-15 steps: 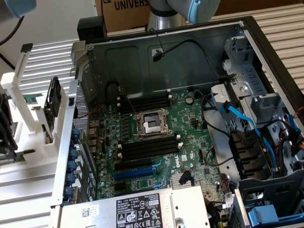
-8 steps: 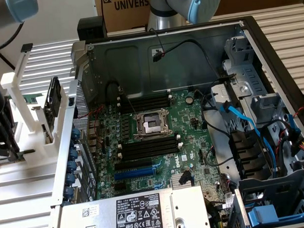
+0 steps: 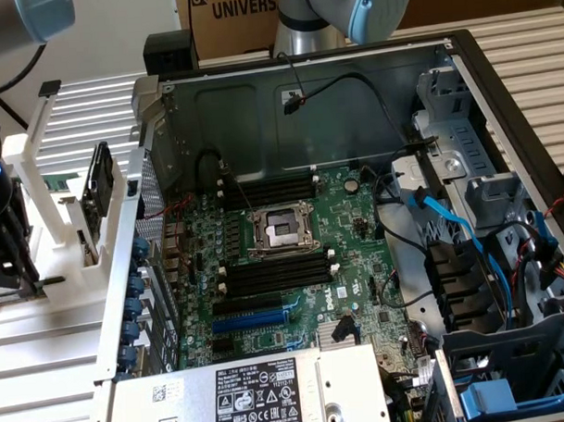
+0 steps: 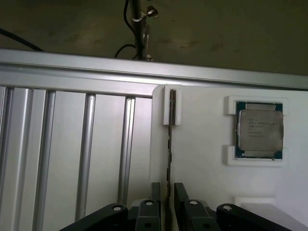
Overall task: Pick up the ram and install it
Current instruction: 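Pick up the ram and move it above insertion slot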
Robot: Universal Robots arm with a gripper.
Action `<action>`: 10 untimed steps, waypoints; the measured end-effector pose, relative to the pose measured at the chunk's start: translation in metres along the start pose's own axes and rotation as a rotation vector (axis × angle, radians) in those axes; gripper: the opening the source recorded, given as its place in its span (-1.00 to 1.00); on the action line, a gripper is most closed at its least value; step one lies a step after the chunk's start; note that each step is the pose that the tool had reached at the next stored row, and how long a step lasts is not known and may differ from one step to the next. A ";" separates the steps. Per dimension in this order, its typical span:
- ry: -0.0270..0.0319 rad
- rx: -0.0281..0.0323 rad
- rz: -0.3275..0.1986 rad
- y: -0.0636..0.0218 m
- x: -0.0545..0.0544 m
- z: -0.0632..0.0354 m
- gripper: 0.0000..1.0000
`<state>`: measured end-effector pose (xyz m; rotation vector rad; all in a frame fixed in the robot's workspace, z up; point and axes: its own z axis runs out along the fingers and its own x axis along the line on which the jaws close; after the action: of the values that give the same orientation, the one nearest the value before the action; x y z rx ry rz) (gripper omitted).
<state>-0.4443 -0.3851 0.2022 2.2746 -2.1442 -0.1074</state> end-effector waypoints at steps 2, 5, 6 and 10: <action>0.0000 0.0003 0.000 0.0008 0.000 0.0002 -0.48; 0.0000 0.0005 0.000 0.0009 0.000 0.0003 -0.48; 0.0000 0.0005 -0.001 0.0009 0.000 0.0003 -0.48; 0.0001 0.0004 -0.002 0.0009 0.000 0.0003 -0.48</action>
<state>-0.4452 -0.3850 0.2019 2.2766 -2.1426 -0.1069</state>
